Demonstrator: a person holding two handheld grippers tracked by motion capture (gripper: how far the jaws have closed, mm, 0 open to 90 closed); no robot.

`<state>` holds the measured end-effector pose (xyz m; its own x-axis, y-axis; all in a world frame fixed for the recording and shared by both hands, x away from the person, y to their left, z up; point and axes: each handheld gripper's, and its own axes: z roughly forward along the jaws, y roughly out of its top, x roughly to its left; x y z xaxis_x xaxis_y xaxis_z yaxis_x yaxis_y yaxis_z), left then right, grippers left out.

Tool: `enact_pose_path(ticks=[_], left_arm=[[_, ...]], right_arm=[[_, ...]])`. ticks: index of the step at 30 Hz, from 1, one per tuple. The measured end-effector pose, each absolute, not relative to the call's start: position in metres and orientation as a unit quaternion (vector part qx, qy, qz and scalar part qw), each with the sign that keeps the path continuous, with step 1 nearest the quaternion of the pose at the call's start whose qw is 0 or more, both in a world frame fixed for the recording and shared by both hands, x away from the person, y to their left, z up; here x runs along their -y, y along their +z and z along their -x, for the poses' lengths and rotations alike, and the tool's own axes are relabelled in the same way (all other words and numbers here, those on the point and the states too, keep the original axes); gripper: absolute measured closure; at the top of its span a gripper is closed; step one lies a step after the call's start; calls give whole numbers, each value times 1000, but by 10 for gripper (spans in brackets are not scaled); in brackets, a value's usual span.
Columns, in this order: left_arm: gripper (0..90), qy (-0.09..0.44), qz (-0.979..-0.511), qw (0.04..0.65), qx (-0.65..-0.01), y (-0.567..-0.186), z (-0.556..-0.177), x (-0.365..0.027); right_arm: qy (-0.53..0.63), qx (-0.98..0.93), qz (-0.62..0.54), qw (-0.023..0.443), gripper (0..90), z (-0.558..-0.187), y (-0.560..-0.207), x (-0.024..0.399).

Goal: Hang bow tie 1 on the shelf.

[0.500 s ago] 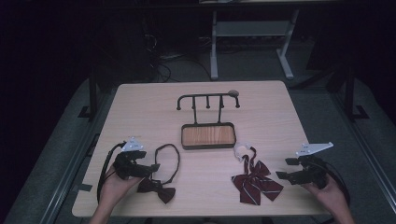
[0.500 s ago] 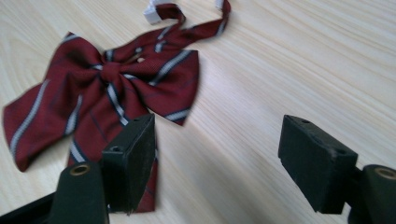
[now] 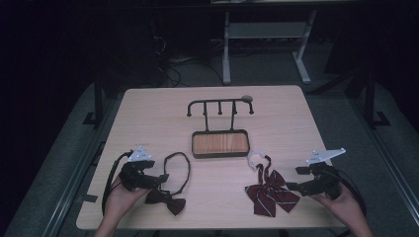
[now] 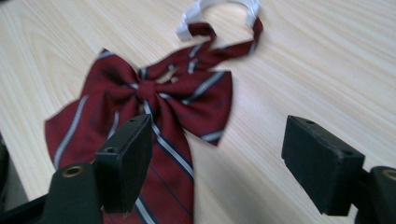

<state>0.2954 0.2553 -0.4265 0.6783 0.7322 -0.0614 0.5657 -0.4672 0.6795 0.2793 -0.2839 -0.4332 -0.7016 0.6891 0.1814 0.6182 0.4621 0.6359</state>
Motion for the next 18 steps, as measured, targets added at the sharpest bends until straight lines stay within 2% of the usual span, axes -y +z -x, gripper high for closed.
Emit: enact_pose_path(ticks=[18], left_arm=[[232,125,-841,354,-390,-423,-295,-260]], right_arm=[[338,-862,-377,19,245,-296,-415,252]])
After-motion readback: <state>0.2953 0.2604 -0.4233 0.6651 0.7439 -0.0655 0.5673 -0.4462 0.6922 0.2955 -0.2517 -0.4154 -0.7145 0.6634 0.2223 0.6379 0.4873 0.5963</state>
